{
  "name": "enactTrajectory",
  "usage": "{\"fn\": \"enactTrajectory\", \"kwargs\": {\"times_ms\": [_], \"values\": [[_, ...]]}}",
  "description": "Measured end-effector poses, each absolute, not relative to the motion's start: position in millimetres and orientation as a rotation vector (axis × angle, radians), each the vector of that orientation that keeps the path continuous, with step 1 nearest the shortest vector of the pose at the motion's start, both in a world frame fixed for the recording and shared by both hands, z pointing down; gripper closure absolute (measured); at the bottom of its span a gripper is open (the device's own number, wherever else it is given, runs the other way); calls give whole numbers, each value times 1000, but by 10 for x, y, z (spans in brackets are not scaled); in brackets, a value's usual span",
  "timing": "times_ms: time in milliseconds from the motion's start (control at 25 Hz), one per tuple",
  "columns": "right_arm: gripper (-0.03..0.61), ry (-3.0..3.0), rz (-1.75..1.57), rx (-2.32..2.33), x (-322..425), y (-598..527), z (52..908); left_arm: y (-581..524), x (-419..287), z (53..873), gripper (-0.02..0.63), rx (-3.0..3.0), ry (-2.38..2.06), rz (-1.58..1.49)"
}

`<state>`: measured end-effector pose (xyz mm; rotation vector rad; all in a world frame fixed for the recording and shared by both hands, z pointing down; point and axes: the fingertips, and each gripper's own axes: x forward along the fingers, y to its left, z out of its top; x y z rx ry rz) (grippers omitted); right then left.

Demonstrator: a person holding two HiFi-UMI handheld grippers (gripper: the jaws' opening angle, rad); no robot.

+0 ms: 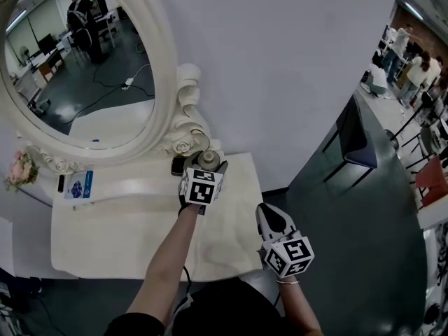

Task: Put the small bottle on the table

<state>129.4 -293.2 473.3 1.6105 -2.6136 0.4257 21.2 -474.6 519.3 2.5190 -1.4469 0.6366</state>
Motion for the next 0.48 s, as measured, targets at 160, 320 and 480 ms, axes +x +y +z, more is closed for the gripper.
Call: {"fn": "enactTrajectory", "kwargs": {"times_ms": [160, 320, 480], "values": [[572, -2612, 424, 1610, 1283, -2920, 4720, -4741, 214, 5184, 267, 2523, -1447, 635], [572, -2615, 424, 1608, 1267, -2912, 4711, -4737, 197, 5161, 261, 2517, -1459, 610], [572, -2619, 416, 1607, 1253, -2900, 4693, -4706, 169, 5059, 253, 2523, -1468, 570]]}}
